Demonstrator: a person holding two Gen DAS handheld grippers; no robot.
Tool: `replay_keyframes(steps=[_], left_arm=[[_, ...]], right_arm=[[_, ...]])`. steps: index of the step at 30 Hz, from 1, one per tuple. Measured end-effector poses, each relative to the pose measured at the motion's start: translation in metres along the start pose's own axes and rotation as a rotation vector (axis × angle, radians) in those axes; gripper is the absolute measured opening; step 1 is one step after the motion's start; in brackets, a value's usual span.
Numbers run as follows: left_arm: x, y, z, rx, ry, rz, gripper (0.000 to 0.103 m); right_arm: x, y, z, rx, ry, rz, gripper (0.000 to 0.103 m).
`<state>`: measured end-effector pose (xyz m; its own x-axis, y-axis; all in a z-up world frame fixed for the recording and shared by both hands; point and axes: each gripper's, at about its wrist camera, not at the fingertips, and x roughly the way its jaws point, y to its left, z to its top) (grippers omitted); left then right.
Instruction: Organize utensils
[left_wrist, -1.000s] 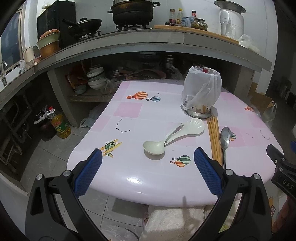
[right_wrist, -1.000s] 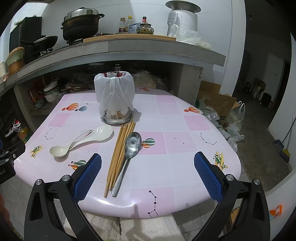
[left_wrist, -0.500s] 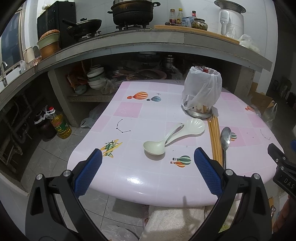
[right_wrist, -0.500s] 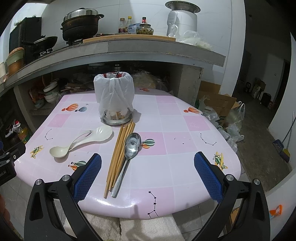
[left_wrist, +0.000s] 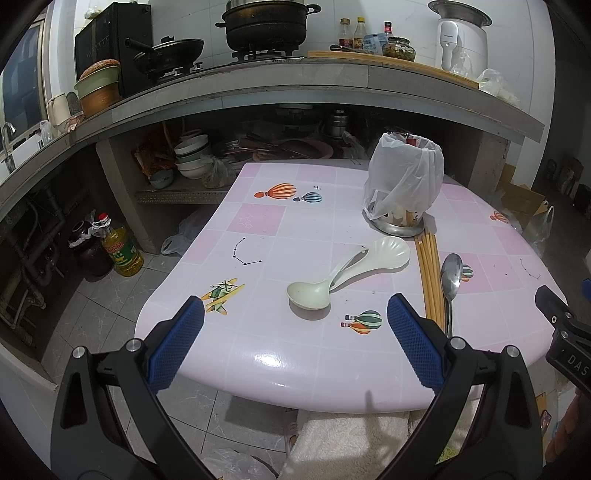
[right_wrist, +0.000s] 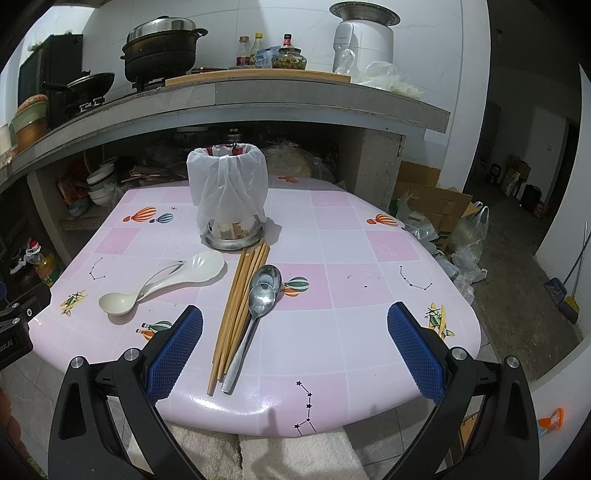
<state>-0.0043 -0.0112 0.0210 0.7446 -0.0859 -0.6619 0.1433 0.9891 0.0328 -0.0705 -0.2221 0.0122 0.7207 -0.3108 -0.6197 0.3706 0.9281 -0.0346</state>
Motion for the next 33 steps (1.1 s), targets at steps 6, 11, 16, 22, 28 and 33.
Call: replay_keyframes(steps=[6,11,16,22,28,33], left_arm=[[-0.001,0.0,0.0,-0.001,0.0,0.001,0.095],[-0.001,0.0,0.0,0.0,0.0,0.0,0.095],[0.004,0.006,-0.001,-0.006,0.006,0.008,0.095],[0.035,0.004,-0.008,0.003,0.034,0.034,0.095],[0.068,-0.01,-0.015,0.024,0.079,-0.022,0.095],[0.084,-0.025,-0.018,0.036,0.063,-0.17,0.095]], right_arm=[[0.0,0.0,0.0,-0.001,-0.001,0.0,0.098],[0.0,0.0,0.0,-0.001,0.0,0.0,0.098],[0.002,0.0,-0.002,-0.005,0.005,-0.003,0.098],[0.027,-0.01,-0.012,0.014,0.063,-0.006,0.098],[0.059,-0.024,-0.022,0.036,0.148,0.047,0.098],[0.081,-0.031,-0.023,0.071,0.171,0.117,0.098]])
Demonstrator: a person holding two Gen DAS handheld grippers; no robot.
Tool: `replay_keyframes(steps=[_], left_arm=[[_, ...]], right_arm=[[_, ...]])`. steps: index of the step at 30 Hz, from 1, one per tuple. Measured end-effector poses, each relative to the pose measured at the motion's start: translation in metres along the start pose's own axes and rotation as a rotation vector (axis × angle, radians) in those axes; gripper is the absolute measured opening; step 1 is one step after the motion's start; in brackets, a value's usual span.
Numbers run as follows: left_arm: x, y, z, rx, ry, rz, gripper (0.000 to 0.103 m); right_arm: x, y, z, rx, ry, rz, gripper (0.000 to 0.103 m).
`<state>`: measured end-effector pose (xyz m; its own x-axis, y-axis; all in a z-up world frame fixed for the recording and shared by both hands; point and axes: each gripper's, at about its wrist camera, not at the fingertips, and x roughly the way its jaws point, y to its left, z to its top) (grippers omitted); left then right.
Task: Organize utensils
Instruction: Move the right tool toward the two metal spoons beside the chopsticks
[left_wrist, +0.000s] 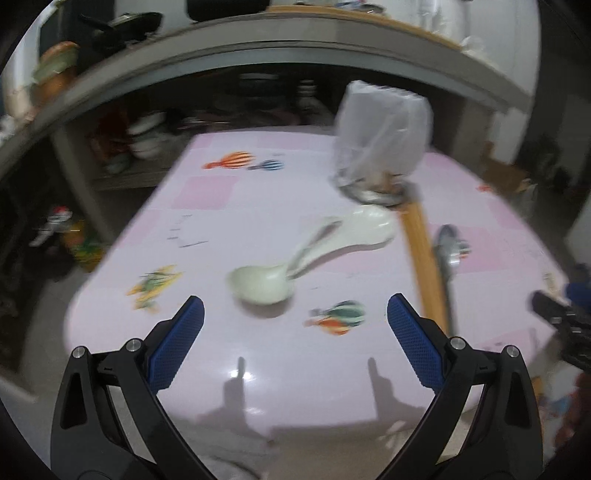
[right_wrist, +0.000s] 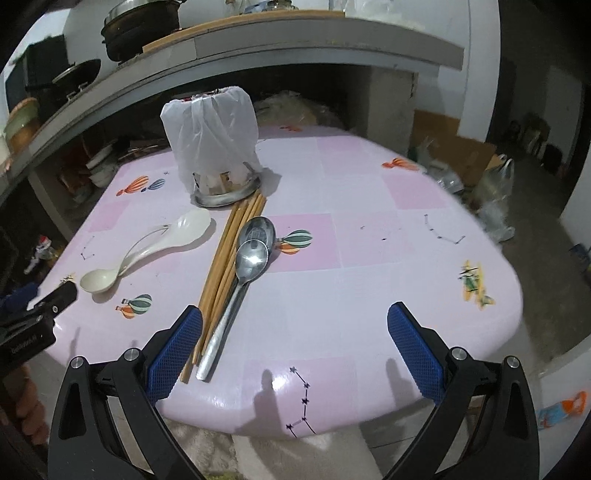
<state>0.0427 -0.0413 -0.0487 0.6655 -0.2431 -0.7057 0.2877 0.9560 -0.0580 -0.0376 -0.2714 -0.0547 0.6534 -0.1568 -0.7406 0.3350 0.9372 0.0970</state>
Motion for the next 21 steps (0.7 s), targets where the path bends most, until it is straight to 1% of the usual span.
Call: replay_keyframes(steps=[2,6,9,11,12,16,18,19,20,21], left_arm=[[0.004,-0.002,0.001,-0.018,-0.024,-0.071,0.095],[0.014,-0.012,0.005,-0.006,-0.021,-0.086,0.095],[0.022,-0.018,0.01,-0.025,-0.02,-0.135,0.095],[0.028,-0.022,0.016,-0.033,-0.022,-0.142,0.095],[0.031,-0.023,0.018,-0.032,-0.025,-0.139,0.095],[0.039,-0.022,0.028,-0.042,-0.062,-0.128,0.095],[0.045,-0.02,0.032,-0.046,-0.055,-0.118,0.095],[0.047,-0.019,0.034,-0.046,-0.051,-0.117,0.092],[0.051,-0.021,0.035,-0.045,-0.042,-0.122,0.083],[0.054,-0.023,0.036,-0.043,-0.032,-0.126,0.078]], right_arm=[[0.008,-0.002,0.002,0.005,0.017,0.015,0.098],[0.023,-0.008,0.009,0.017,0.037,0.093,0.098],[0.036,-0.01,0.017,0.022,0.055,0.16,0.096],[0.045,-0.011,0.024,0.02,0.065,0.209,0.089],[0.048,-0.011,0.026,0.02,0.069,0.224,0.087],[0.067,-0.016,0.036,0.026,0.087,0.305,0.069],[0.078,-0.019,0.039,0.038,0.106,0.35,0.061],[0.082,-0.019,0.039,0.032,0.112,0.362,0.056],[0.087,-0.019,0.04,0.021,0.118,0.378,0.053],[0.09,-0.019,0.041,0.016,0.122,0.392,0.052]])
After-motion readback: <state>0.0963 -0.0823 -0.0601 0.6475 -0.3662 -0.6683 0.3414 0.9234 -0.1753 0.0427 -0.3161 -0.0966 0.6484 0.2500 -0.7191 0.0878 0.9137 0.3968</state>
